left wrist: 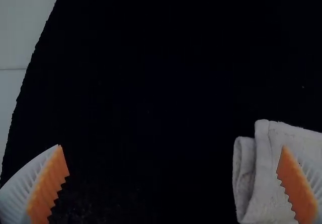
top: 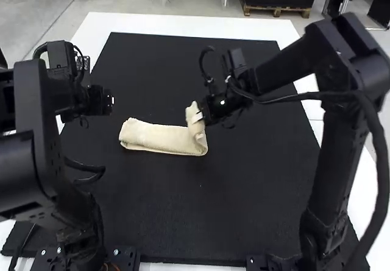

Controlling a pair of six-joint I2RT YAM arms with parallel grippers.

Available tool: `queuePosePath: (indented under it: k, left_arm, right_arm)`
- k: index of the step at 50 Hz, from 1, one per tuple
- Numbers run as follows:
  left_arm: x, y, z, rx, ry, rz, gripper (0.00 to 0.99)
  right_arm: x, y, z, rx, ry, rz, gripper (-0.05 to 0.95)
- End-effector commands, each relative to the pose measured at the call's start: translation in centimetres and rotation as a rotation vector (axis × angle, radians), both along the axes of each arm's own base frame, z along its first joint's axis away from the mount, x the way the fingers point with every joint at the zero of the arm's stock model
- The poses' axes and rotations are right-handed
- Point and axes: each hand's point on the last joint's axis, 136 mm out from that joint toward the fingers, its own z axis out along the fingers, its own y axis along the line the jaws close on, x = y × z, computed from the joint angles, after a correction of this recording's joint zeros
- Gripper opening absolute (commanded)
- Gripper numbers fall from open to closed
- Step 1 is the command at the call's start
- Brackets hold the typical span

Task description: Fold the towel.

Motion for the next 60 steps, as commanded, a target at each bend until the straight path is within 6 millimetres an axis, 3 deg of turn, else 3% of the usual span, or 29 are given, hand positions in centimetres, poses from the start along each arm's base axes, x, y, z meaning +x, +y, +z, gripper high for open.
queuePosePath:
  k: [1, 9, 36, 60]
  left_arm:
    - [0.4, 0.2, 1.5, 0.001, -0.039, 0.001, 0.972]
    - [0.4, 0.1, 1.5, -0.003, -0.043, -0.005, 0.972]
    - [-0.5, -0.5, 0.9, -0.016, -0.038, -0.01, 0.972]
    - [-0.7, -0.6, 0.8, -0.024, -0.033, -0.005, 0.972]
  right_arm:
    - [-0.5, 3.2, 1.0, 0.038, -0.006, 0.056, -0.02]
    - [-0.9, 6.3, 0.9, 0.048, -0.018, 0.111, -0.02]
    - [0.5, 13.7, 0.3, 0.09, -0.065, 0.196, -0.02]
    - [1.0, 18.3, 0.6, 0.12, -0.093, 0.246, -0.02]
